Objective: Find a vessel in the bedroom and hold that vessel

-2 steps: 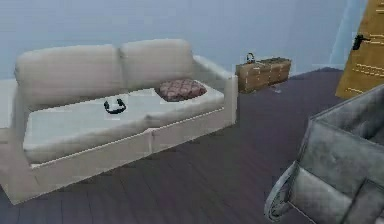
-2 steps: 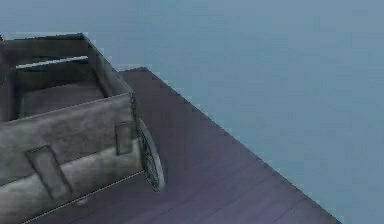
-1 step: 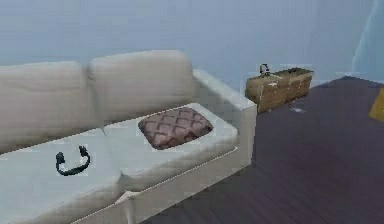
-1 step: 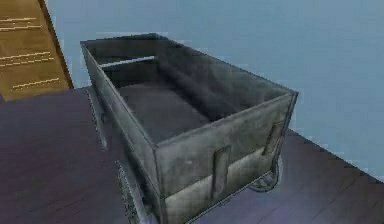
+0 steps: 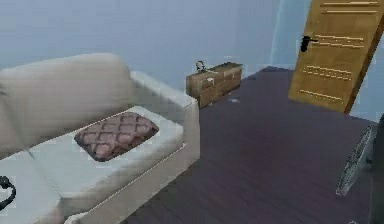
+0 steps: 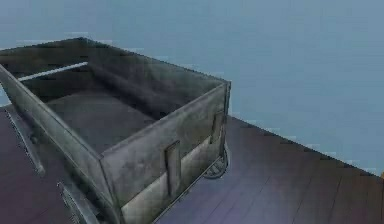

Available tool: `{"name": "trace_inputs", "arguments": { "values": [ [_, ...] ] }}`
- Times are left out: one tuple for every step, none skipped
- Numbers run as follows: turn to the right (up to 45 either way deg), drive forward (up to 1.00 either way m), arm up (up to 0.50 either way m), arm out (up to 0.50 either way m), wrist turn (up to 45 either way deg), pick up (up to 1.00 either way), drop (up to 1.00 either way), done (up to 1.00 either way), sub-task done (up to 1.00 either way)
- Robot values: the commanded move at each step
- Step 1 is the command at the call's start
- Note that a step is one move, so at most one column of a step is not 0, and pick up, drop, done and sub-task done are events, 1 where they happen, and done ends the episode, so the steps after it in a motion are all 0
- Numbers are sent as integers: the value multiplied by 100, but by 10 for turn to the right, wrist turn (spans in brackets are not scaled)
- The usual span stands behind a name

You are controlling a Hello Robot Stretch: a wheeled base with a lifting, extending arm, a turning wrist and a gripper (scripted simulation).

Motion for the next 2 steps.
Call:
{"name": "trace_inputs", "arguments": {
  "values": [
    [0,80,0,0,0,0,0,0,0],
    [390,0,0,0,0,0,0,0,0]
  ]
}}
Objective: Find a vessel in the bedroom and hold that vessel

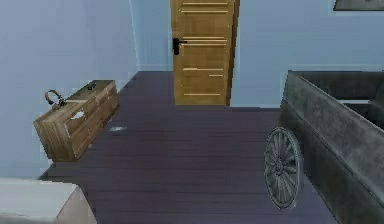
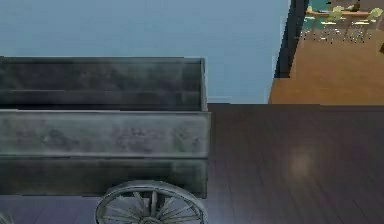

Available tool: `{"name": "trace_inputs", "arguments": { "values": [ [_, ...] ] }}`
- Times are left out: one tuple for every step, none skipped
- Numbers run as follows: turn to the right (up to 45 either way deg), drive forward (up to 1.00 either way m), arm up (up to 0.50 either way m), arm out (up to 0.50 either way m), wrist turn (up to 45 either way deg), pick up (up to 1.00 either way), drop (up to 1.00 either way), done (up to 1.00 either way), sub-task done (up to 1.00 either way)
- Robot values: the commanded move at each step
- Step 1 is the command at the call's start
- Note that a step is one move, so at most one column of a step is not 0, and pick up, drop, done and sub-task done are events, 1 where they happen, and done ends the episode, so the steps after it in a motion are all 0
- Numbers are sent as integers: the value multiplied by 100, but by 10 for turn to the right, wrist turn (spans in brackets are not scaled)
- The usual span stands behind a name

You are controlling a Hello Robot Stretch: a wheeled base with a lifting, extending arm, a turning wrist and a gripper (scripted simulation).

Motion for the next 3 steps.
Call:
{"name": "trace_inputs", "arguments": {
  "values": [
    [0,100,0,0,0,0,0,0,0],
    [180,0,0,0,0,0,0,0,0],
    [0,5,0,0,0,0,0,0,0]
  ]
}}
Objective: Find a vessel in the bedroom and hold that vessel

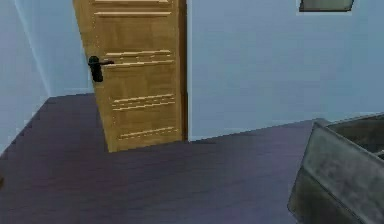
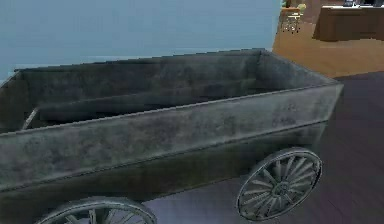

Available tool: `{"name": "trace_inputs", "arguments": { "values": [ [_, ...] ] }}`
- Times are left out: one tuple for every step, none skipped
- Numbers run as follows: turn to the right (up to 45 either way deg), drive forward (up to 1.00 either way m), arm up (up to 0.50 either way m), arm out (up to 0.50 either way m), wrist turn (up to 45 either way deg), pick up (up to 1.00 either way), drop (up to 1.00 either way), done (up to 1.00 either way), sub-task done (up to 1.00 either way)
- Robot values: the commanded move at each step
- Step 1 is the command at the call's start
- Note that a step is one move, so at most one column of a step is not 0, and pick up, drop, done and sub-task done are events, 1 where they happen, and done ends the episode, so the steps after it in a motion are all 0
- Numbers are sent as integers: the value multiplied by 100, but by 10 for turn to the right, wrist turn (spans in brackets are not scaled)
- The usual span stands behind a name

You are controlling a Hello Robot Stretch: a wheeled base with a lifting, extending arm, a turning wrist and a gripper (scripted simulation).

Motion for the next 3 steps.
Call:
{"name": "trace_inputs", "arguments": {
  "values": [
    [-390,0,0,0,0,0,0,0,0],
    [0,100,0,0,0,0,0,0,0],
    [-30,0,0,0,0,0,0,0,0]
  ]
}}
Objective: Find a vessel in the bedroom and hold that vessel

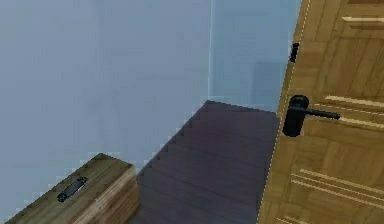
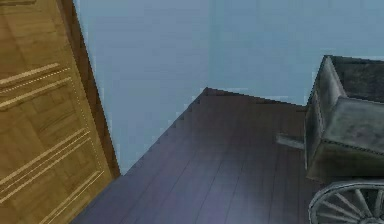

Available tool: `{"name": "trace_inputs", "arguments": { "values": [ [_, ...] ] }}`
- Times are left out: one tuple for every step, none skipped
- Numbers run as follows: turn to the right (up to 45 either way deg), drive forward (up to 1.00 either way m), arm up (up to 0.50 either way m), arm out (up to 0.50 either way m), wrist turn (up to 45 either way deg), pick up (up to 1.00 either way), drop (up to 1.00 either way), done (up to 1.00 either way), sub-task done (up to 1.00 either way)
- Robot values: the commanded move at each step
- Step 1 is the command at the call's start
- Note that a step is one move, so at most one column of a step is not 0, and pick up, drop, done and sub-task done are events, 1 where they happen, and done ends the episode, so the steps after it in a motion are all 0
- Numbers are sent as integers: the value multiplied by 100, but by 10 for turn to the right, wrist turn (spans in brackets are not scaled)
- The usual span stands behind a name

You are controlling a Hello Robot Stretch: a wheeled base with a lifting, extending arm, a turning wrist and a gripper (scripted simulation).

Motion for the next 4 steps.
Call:
{"name": "trace_inputs", "arguments": {
  "values": [
    [0,80,0,0,0,0,0,0,0],
    [150,0,0,0,0,0,0,0,0],
    [0,30,0,0,0,0,0,0,0],
    [360,0,0,0,0,0,0,0,0]
  ]
}}
